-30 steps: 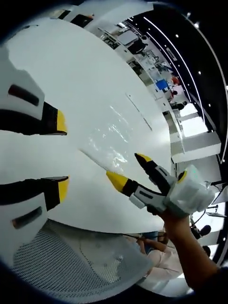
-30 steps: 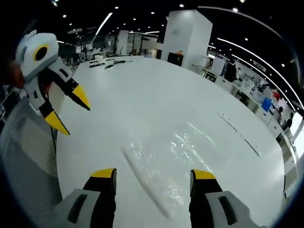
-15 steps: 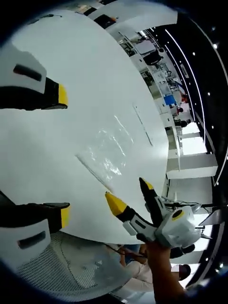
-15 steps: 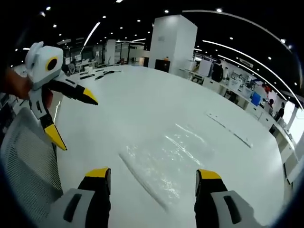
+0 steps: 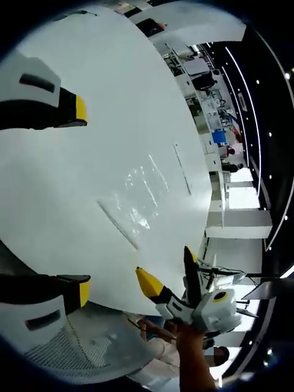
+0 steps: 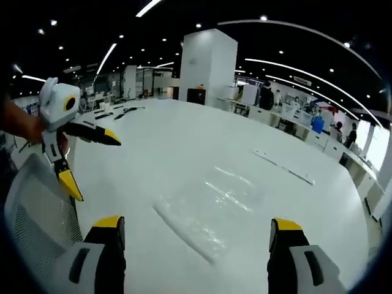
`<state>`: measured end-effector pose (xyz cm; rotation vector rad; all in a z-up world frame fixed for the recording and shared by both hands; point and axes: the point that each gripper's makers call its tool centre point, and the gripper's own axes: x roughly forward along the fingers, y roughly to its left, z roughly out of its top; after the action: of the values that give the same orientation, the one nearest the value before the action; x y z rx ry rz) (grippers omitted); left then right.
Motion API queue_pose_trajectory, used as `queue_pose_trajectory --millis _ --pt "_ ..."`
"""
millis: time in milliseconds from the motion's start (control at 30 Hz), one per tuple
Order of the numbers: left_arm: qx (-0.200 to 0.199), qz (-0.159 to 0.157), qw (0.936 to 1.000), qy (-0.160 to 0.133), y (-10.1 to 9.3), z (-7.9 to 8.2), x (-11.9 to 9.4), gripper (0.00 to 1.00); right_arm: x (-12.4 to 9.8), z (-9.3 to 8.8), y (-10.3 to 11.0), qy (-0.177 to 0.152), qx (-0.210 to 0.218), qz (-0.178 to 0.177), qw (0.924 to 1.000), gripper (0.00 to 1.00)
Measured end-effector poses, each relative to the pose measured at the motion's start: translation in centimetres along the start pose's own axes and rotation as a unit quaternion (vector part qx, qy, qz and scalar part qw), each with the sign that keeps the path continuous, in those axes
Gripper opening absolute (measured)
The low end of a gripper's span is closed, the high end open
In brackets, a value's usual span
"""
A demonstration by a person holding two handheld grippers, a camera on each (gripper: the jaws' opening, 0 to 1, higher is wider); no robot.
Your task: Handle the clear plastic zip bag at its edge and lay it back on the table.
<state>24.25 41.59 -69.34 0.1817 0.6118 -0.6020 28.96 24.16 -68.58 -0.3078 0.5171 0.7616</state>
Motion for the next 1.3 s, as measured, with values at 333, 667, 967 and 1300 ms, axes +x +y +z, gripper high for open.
queue_pose_trajectory --millis 333,667,967,1300 --pt "0.021 0.007 0.9996 -0.019 -0.5 -0.1 -1.7 0.99 -2.3 -0.3 0.0 -0.034 0.063 -0.037 0.9968 1.00" --pt "0.017 0.012 0.9976 -0.066 -1.3 0.7 -3.0 0.99 -5.6 0.0 0.9 -0.081 0.085 -0.075 0.9903 1.00" --pt "-0.006 0.018 0.9957 -0.090 -1.7 0.8 -3.4 0.99 -6.7 -0.8 2.5 -0.090 0.071 -0.077 0.9904 1.00" --pt "-0.030 0.037 0.9948 -0.090 -1.2 -0.3 -3.9 0.99 -7.4 -0.9 1.7 -0.109 0.064 -0.102 0.9867 0.98"
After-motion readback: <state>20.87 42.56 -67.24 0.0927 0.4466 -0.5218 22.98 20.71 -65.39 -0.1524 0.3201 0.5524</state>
